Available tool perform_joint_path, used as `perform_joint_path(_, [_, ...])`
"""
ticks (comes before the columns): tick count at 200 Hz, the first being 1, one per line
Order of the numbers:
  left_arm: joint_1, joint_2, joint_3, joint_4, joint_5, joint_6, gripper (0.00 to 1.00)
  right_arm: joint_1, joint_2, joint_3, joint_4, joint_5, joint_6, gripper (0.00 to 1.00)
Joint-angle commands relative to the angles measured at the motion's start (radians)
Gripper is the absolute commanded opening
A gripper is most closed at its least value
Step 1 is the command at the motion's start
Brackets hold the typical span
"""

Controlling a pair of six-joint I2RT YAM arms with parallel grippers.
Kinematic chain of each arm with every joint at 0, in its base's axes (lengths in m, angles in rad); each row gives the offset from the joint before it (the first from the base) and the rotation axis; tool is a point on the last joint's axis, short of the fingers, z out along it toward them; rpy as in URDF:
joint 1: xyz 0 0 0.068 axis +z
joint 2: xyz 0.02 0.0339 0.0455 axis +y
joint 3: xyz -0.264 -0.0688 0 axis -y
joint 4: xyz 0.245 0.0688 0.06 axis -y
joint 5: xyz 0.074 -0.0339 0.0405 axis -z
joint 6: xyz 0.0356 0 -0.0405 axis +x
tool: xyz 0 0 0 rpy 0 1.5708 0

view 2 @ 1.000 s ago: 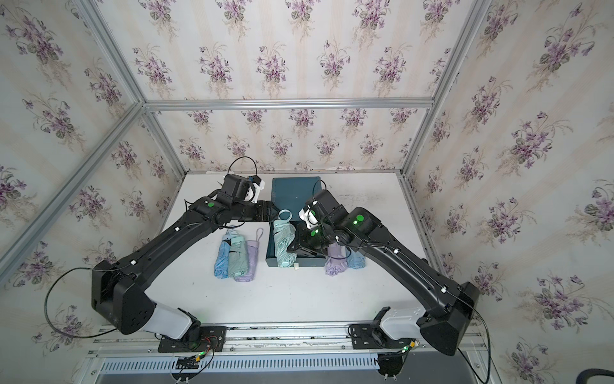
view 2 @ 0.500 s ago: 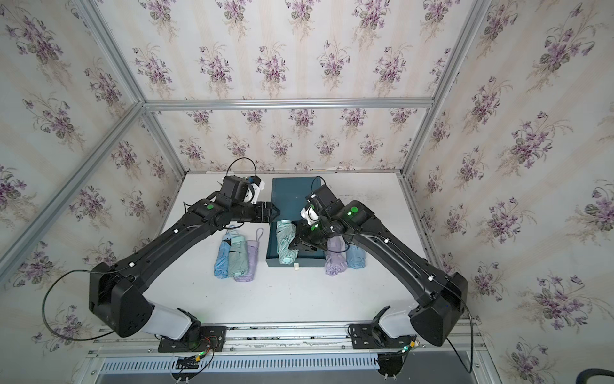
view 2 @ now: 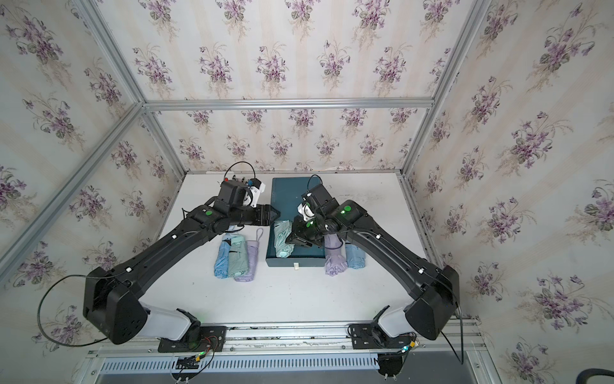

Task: Place the umbrella in the drawer by color
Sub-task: Place the umbrella in the drawer.

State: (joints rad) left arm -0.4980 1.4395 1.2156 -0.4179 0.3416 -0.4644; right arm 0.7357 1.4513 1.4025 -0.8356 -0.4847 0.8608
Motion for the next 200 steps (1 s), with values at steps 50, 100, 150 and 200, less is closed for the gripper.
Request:
perform_joint_path(50, [-0.004, -0.017, -0.027, -0.103, -0.013, 0.024, 0.71, 0.013, -0.002, -0.085, 0.212, 0.044, 0.036, 0.17])
perform_joint_path(100, [-0.004, -0.053, -0.023, -0.114, -0.014, 0.018, 0.72, 0.037, 0.0, -0.121, 0.197, 0.125, 0.0, 0.62])
perform_joint_path(150, [-0.003, -0.091, 0.007, -0.163, -0.066, -0.002, 0.74, 0.048, 0.004, -0.038, 0.046, 0.299, -0.098, 0.63])
perform_joint_path(200, [0.048, -0.192, 0.039, -0.346, -0.251, -0.078, 0.76, 0.096, -0.017, 0.084, -0.013, 0.377, -0.218, 0.6])
